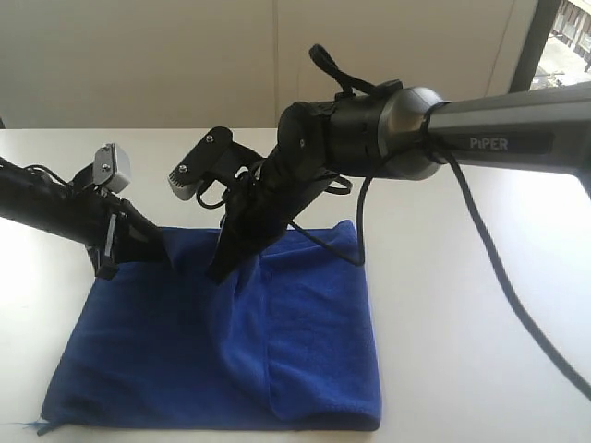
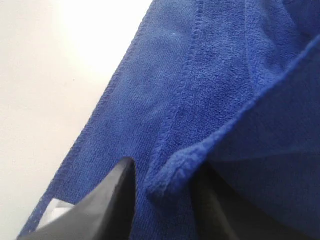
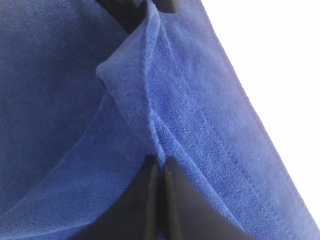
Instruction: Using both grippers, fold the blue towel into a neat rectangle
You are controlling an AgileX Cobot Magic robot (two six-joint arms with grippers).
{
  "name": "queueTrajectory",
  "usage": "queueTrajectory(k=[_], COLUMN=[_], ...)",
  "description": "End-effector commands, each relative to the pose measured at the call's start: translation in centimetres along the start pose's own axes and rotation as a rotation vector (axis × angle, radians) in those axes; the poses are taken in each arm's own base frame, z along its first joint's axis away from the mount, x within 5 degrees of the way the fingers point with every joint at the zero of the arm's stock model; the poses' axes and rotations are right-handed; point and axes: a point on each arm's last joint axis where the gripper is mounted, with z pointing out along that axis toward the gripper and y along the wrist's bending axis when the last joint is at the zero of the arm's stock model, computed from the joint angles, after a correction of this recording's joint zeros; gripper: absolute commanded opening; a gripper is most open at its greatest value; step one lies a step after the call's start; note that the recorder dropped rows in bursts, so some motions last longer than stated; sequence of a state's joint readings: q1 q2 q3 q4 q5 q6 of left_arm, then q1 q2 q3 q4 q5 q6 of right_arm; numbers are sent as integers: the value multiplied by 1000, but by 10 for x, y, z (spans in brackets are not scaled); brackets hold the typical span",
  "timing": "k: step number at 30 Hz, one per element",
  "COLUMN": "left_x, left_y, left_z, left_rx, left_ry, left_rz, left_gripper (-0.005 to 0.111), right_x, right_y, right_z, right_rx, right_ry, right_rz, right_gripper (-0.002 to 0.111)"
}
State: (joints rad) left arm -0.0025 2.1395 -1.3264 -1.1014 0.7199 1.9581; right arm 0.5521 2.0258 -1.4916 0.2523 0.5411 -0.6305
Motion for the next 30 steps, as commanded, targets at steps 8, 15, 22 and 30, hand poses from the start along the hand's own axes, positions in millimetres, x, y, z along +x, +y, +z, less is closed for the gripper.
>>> queueTrajectory(k=[8, 15, 22, 30], left_x=[-1, 0, 0, 0], left_y=[2, 3, 3, 3], left_z=[6, 6, 6, 6], left_rx=[-54, -67, -69, -69], left_ry=[34, 44, 45, 45], left_rz=[154, 154, 154, 154], left_gripper=[0, 0, 0, 0], right_x=[4, 18, 27, 41], right_y=[-1, -18, -21, -16], right_z=[-4, -8, -4, 30], right_rx=[-18, -36, -131, -204], right_ry=[30, 92, 71, 81], right_rz=[13, 4, -142, -192], right_gripper=[17, 61, 55, 50])
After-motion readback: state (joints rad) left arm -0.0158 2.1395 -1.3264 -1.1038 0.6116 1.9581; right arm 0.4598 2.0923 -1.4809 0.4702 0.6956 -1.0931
